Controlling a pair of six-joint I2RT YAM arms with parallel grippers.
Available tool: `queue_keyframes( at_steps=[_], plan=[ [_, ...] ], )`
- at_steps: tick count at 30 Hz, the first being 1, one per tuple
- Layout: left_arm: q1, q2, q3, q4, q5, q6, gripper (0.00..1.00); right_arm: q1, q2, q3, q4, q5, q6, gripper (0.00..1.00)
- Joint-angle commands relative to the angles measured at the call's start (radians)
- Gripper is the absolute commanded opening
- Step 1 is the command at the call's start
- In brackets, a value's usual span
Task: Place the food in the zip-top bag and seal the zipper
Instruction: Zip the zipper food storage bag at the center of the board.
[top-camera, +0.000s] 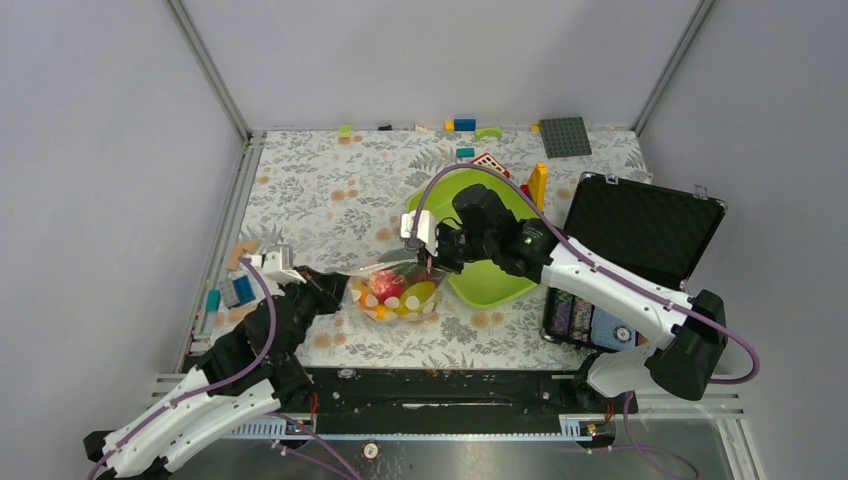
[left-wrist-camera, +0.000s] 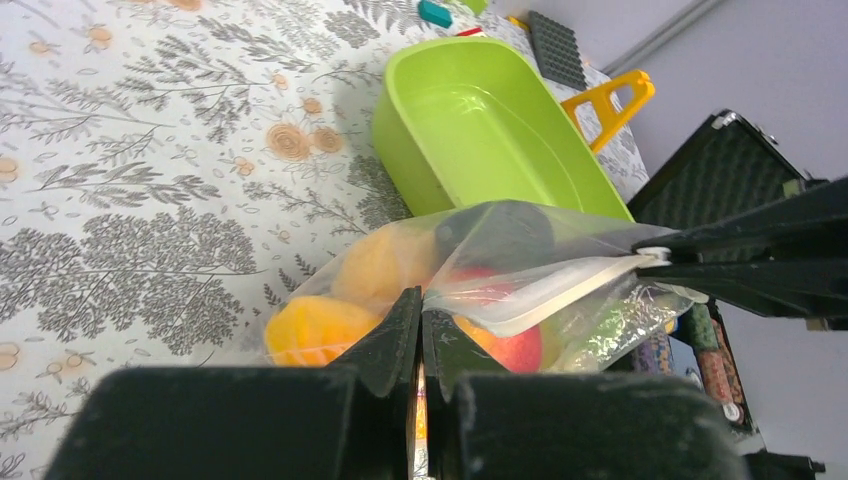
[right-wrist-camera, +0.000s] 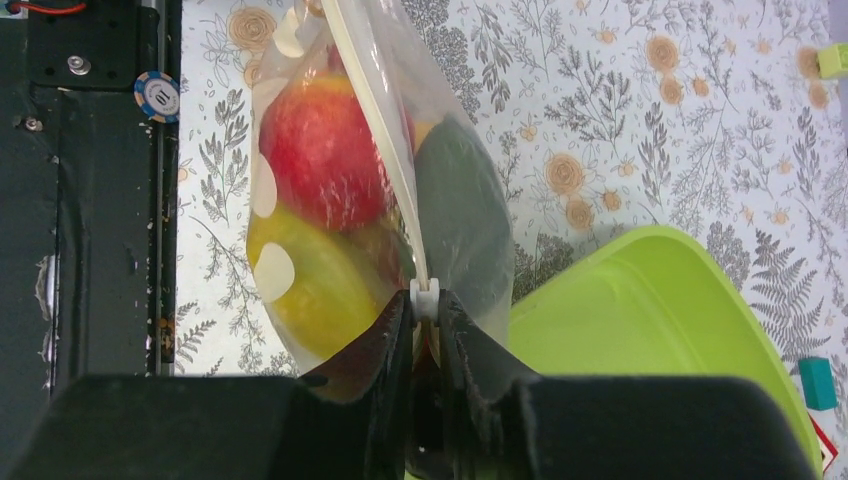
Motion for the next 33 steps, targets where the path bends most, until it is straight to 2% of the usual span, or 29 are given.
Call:
queue_keyframes(
  at_steps=[1,19,27,31,32,33],
  plan=[
    [0.023,-0.016,0.051,-0.134,-0.274,-0.04,0.0,-0.053,-0.081,-0.015,-0.117,0.135,0.014,0.06],
    [0.023,-0.031,0.098,-0.291,-0.421,-0.157,0.0,-0.096,-0.14,-0.06,-0.152,0.244,0.034,0.04],
    [0.022,-0.027,0.114,-0.318,-0.441,-0.188,0.0,-0.107,-0.142,-0.067,-0.136,0.217,0.053,0.04],
    [0.021,-0.015,0.113,-0.291,-0.427,-0.176,0.0,-0.108,-0.149,-0.078,-0.064,0.147,0.087,0.11],
    [0.022,-0.008,0.115,-0.284,-0.426,-0.173,0.0,-0.107,-0.156,-0.084,-0.036,0.156,0.099,0.15],
    [0.022,0.0,0.118,-0.277,-0.423,-0.167,0.0,-0.107,-0.168,-0.094,-0.005,0.178,0.114,0.23]
  ],
)
